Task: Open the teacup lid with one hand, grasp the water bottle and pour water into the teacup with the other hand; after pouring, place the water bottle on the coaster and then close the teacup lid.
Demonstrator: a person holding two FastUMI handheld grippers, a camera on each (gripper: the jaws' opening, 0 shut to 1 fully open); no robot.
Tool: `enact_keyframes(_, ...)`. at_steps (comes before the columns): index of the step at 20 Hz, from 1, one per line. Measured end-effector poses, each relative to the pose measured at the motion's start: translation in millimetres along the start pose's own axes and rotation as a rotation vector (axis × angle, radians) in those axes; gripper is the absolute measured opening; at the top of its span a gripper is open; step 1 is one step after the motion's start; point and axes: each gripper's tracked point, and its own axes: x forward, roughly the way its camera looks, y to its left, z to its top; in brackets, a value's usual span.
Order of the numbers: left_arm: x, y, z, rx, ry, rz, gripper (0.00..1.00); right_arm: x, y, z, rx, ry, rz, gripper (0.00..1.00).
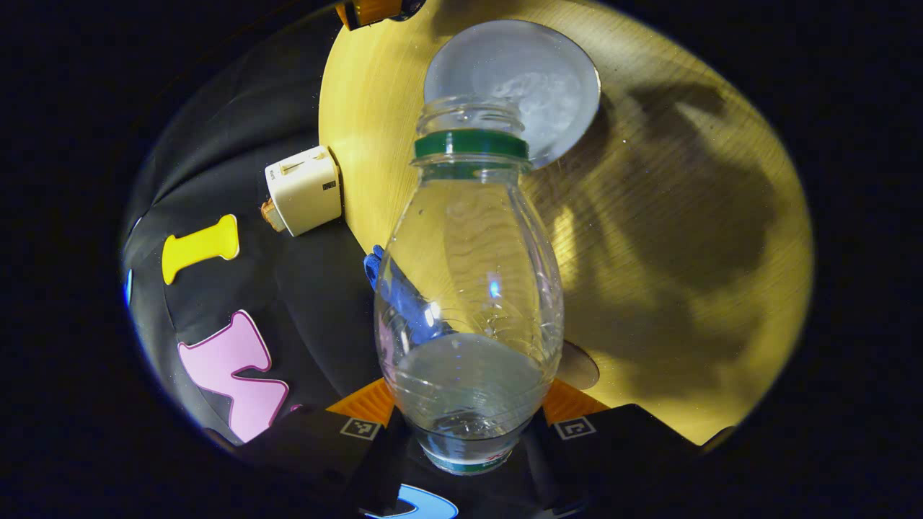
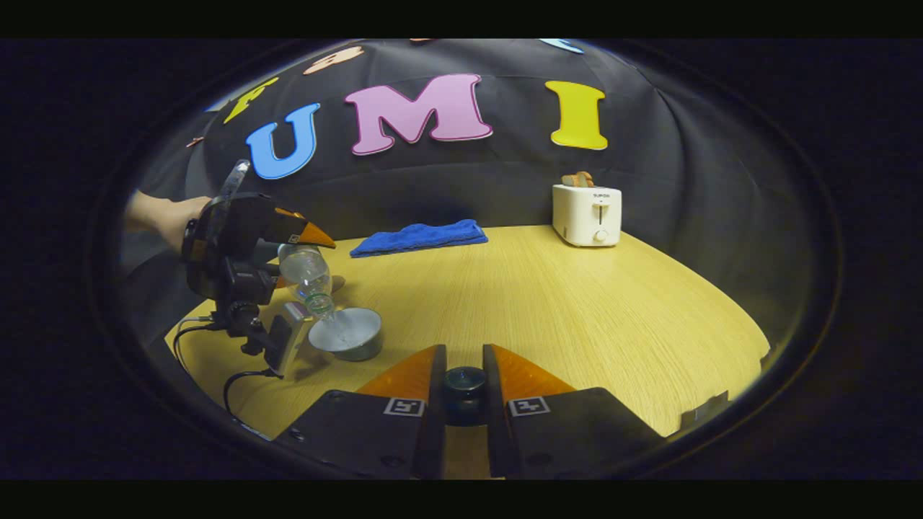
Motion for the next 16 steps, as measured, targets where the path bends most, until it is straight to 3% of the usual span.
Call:
enact_keyframes(7,-5,13,-8,0.044,0.028,0.022,0.72,-7,3,7,0.001,-0.015,0.003,0.28)
enact_keyframes(8,-7,16,-8,0.055,0.030,0.024,0.72,-8,4,8,0.005,-0.013,0.004,0.33)
enact_keyframes(11,-8,25,-4,0.094,0.014,0.032,0.71,-11,8,10,0.005,-0.011,0.009,0.33)
enact_keyframes(12,-7,28,-4,0.108,0.011,0.033,0.71,-12,9,12,0.001,-0.011,0.010,0.28)
enact_keyframes(13,-7,30,-4,0.121,0.012,0.034,0.72,-13,9,13,-0.003,-0.010,0.011,0.33)
enact_keyframes(16,-11,35,0,0.159,0.004,0.046,0.72,-15,10,16,-0.005,-0.012,0.012,0.33)
